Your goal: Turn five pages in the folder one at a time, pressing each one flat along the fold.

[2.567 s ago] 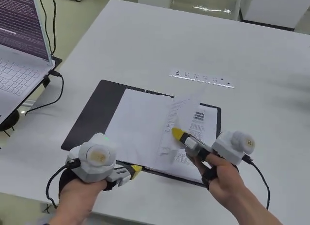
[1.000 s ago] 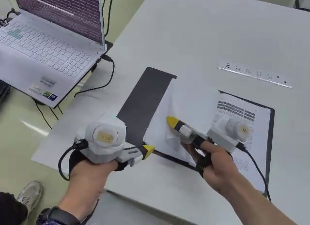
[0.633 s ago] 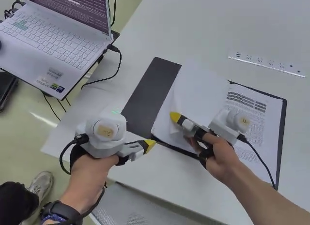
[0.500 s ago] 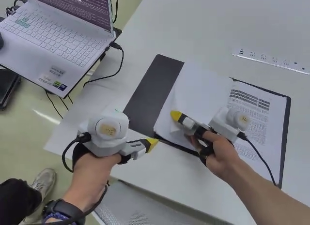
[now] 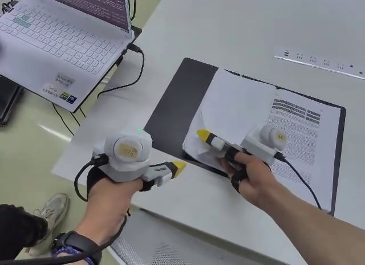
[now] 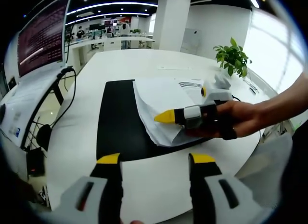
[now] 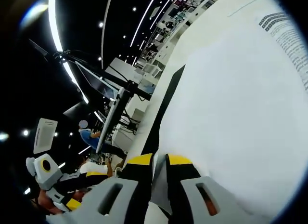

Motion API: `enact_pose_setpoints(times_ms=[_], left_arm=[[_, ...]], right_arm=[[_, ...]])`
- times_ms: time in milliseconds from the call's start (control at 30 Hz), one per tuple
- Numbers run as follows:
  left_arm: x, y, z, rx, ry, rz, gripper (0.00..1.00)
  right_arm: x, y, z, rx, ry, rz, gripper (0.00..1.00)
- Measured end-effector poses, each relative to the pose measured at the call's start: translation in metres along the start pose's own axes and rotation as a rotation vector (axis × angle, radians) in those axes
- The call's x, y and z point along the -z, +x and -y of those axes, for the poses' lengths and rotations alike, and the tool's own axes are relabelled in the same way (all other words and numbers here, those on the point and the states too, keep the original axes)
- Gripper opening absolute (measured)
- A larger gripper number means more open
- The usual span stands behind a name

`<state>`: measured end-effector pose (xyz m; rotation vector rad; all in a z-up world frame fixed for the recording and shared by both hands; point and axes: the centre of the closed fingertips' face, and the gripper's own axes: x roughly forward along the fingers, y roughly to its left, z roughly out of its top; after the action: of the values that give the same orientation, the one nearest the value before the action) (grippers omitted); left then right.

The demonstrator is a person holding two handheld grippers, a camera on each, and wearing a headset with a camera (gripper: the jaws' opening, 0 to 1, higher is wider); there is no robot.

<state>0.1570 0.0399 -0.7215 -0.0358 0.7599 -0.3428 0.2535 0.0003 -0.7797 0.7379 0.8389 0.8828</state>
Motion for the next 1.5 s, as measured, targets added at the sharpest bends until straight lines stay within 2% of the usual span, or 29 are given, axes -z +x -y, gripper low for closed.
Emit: enact_pose_setpoints(times_ms=[133,333,500,633,800,933,1033,1100,1200,1333,1500], left_arm=[[0.003,0.000,0.000,0.001,-0.004,-0.006,0.54],[0.005,0.002,0.001,0.009,-0.026,-0.003,0.54],[0.005,0.003,0.009,0.034,-0.022,-0.001,0.55],[0.004,0.002,0.016,0.051,-0.022,0.009,0.55],[-0.001,0.001,0.029,0.083,0.014,0.036,0.48],[-0.004,0.005,0.036,0.106,0.039,0.038,0.47],[-0.007,0.010,0.042,0.124,0.067,0.041,0.47],[-0.010,0.012,0.045,0.129,0.084,0.045,0.45],[-0.018,0.015,0.045,0.128,0.104,0.065,0.43],[-0.025,0.022,0.042,0.127,0.120,0.075,0.39],[-0.023,0.036,0.036,0.120,0.130,0.041,0.34]], right_arm=[[0.000,0.001,-0.005,-0.021,-0.002,0.002,0.21],[0.003,-0.002,-0.014,-0.049,0.002,-0.016,0.28],[0.006,-0.012,-0.020,-0.061,-0.009,-0.026,0.34],[0.002,-0.027,-0.024,-0.057,-0.028,-0.012,0.34],[-0.014,-0.051,-0.029,-0.043,-0.071,0.051,0.35],[-0.027,-0.071,-0.031,-0.027,-0.109,0.088,0.35],[-0.041,-0.088,-0.033,-0.015,-0.121,0.146,0.35],[-0.045,-0.095,-0.034,-0.015,-0.128,0.159,0.34],[-0.048,-0.104,-0.030,0.003,-0.161,0.146,0.34],[-0.054,-0.118,-0.025,0.030,-0.189,0.153,0.34],[-0.055,-0.132,-0.014,0.067,-0.187,0.163,0.34]])
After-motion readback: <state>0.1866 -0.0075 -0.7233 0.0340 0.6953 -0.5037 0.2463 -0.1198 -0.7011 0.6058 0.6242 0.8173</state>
